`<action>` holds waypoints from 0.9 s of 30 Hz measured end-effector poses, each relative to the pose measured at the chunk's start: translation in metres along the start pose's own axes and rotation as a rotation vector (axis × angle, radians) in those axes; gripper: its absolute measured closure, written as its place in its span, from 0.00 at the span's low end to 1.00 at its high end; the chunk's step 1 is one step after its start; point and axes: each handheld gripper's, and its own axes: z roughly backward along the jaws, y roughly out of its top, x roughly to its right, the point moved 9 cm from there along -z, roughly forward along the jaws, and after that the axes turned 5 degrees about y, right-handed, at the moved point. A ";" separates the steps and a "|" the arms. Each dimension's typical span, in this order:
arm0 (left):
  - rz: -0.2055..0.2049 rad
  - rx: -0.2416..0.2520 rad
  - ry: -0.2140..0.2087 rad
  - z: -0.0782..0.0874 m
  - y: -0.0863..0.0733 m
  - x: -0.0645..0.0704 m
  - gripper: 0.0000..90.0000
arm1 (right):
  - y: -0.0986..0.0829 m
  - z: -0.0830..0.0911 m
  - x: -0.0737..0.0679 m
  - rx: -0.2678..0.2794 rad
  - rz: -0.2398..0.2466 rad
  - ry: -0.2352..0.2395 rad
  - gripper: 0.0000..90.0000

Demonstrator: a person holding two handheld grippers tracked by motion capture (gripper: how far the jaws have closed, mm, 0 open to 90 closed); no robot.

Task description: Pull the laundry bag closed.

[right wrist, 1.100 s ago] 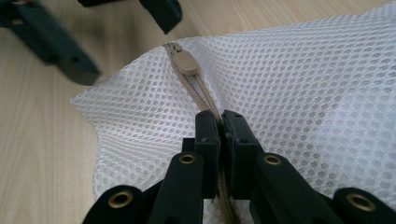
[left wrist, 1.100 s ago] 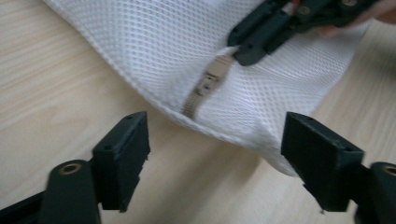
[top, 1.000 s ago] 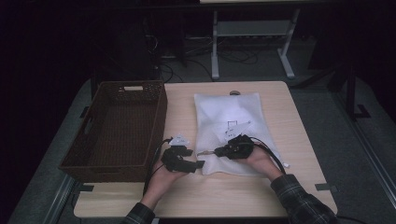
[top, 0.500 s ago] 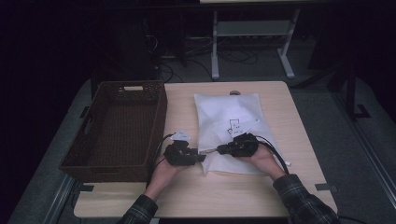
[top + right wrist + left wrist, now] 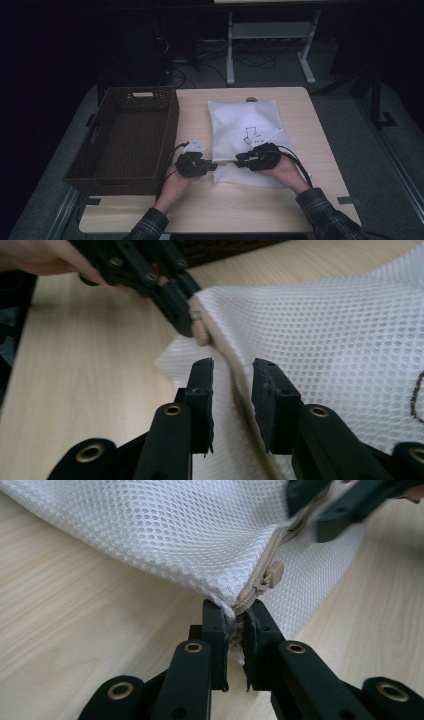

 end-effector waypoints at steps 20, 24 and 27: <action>-0.088 0.025 0.031 0.007 -0.003 0.004 0.91 | 0.002 -0.037 -0.024 -0.029 -0.013 0.027 0.79; -0.093 0.028 0.039 0.007 -0.003 0.005 0.91 | 0.005 -0.038 -0.023 -0.018 -0.012 0.019 0.83; -0.103 0.029 0.042 0.007 -0.003 0.005 0.91 | 0.007 -0.038 -0.023 -0.007 -0.007 0.016 0.87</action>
